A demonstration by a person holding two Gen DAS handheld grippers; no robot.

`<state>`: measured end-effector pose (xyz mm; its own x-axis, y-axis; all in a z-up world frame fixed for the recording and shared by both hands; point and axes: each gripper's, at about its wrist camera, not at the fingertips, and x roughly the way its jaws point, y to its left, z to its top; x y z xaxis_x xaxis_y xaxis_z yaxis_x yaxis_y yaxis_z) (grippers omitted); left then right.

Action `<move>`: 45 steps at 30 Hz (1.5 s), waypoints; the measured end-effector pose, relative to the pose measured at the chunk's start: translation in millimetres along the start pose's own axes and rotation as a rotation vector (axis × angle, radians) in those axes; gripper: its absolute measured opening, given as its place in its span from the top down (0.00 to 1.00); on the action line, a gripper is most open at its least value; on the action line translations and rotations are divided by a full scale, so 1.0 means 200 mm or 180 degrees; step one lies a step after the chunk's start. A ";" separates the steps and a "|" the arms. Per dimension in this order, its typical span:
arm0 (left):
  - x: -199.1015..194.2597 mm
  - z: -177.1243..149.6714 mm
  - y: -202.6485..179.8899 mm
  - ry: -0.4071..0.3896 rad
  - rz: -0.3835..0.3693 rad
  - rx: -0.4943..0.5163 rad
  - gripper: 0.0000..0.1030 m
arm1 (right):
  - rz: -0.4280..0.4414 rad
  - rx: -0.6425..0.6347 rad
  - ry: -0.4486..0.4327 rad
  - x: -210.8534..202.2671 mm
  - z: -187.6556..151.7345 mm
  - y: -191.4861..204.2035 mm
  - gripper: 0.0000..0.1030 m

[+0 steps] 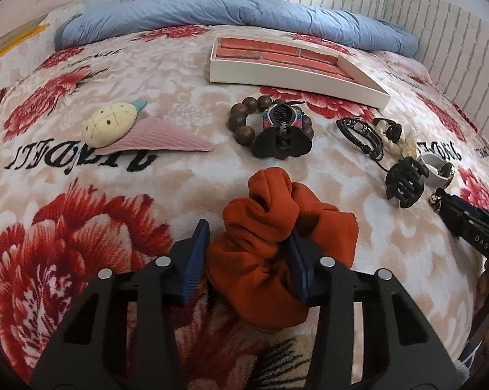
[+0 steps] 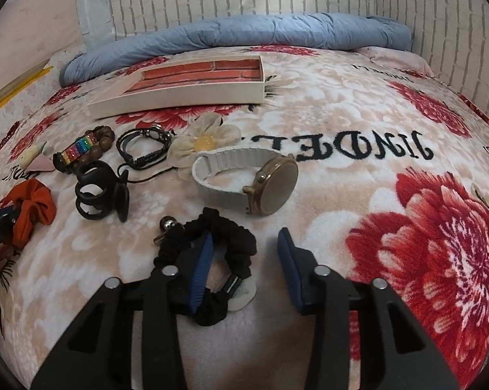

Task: Organize jewelry
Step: 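Grasp the orange scrunchie with the left tool while the right tool grasps the black hair tie, then carry the scrunchie and hair tie into the brick-pattern tray with both tools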

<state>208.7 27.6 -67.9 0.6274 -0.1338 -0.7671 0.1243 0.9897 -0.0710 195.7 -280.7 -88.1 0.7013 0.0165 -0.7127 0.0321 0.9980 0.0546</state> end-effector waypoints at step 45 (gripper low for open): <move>0.05 0.75 -0.13 -0.0537 0.0058 0.0114 0.86 | 0.0459 -0.0205 -0.0794 0.05 0.85 0.22 0.87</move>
<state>328.2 -7.3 21.6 0.7496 -0.1254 -0.6499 0.1370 0.9900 -0.0330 325.5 -246.2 26.6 0.8491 0.1507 -0.5063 -0.1202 0.9884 0.0926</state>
